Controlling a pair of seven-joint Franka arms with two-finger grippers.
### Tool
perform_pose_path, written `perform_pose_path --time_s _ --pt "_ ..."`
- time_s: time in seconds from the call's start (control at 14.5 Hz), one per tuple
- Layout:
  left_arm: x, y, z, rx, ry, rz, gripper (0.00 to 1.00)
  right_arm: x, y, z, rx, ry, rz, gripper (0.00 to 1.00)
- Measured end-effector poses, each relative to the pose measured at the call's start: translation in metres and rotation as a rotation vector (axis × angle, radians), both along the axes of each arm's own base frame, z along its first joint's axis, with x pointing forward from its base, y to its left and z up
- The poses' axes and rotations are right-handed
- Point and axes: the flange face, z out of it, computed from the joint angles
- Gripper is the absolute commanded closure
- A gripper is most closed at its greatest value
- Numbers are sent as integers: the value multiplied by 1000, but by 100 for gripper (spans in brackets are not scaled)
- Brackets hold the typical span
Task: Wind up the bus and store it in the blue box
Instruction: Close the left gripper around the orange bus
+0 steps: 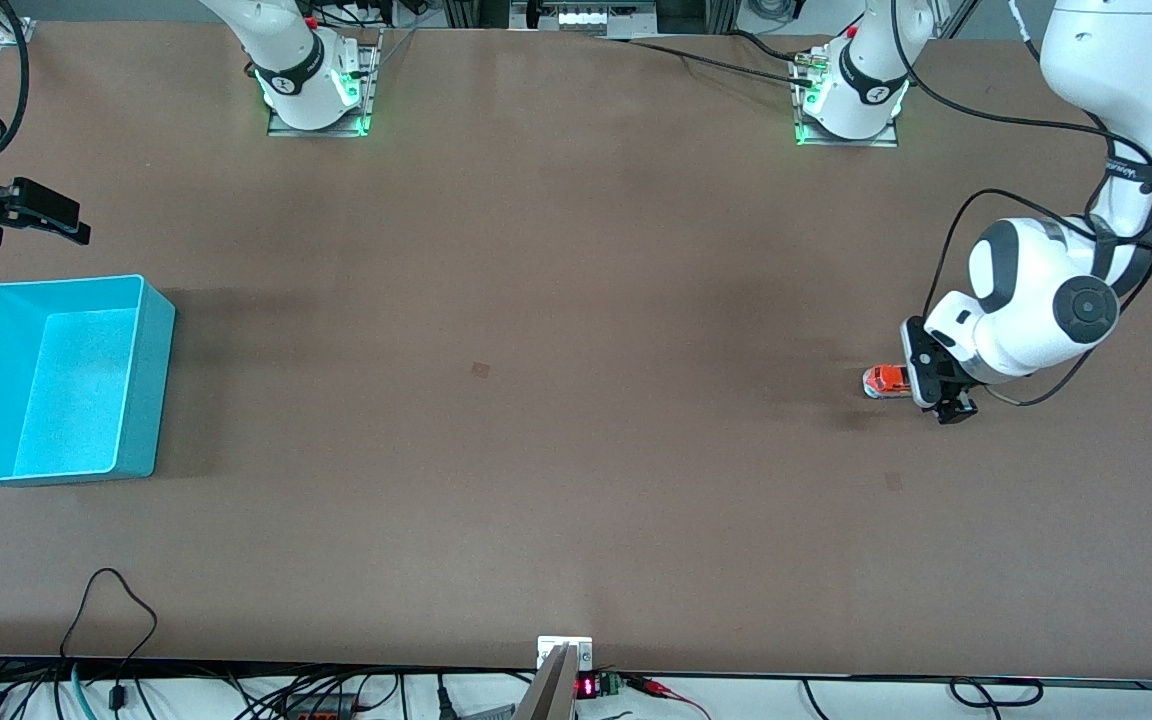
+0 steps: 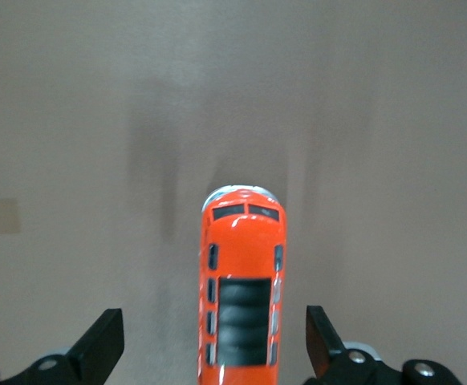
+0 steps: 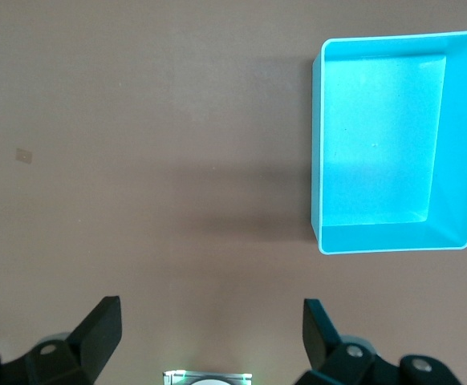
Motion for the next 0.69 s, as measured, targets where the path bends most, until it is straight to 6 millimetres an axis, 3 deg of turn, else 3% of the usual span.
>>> perform_pose_path --time_s 0.21,0.34,0.55,0.69 --pt "-5 -1 -14 -1 -3 -13 29 0 0 0 0 0 0 0" --pt "-6 -1 -23 -2 0 -14 53 0 0 0 0 0 0 0" --pt "-8 -1 -29 -2 6 -15 78 0 0 0 0 1 -1 0" --pt "-8 -2 -30 -2 6 -15 84 0 0 0 0 1 -1 0"
